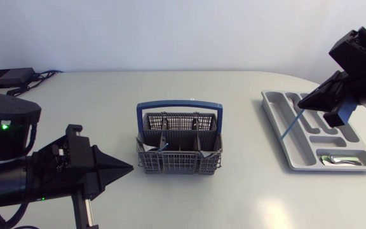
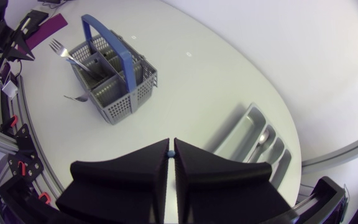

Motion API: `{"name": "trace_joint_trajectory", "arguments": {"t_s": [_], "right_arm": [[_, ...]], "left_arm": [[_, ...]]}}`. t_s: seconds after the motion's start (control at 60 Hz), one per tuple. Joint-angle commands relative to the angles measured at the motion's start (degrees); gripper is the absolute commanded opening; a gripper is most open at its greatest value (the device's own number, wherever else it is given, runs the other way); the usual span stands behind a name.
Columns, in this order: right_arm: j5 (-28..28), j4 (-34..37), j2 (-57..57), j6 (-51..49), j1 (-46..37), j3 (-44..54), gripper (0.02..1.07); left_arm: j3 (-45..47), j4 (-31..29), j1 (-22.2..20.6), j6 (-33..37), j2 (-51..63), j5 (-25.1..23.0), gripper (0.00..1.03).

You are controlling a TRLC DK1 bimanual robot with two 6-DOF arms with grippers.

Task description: Sort the cutlery from the basket into the organizer compartments.

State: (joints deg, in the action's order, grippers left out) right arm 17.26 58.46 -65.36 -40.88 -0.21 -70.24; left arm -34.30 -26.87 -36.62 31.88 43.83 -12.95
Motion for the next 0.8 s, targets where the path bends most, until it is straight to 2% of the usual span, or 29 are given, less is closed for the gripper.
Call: {"name": "trace_joint_trajectory", "arguments": {"t_s": [0.0,0.267,0.55,0.783], "right_arm": [[-0.21,1.31,-3.28,-1.92,-3.48,-2.36,0.08],[-2.14,0.87,-17.34,-2.01,-11.22,-6.4,0.08],[-4.86,1.05,-29.38,0.37,-13.24,-11.06,0.08],[-4.86,1.22,-39.31,3.35,-14.03,-15.63,0.08]], "left_arm": [[1.61,0.95,-0.82,-1.29,0.55,0.47,0.08],[2.05,1.12,-1.44,-1.82,0.64,1.08,0.08],[2.49,1.21,-1.87,-1.73,0.11,1.7,0.08],[2.14,1.47,-2.23,-1.73,0.73,1.88,0.08]]}}
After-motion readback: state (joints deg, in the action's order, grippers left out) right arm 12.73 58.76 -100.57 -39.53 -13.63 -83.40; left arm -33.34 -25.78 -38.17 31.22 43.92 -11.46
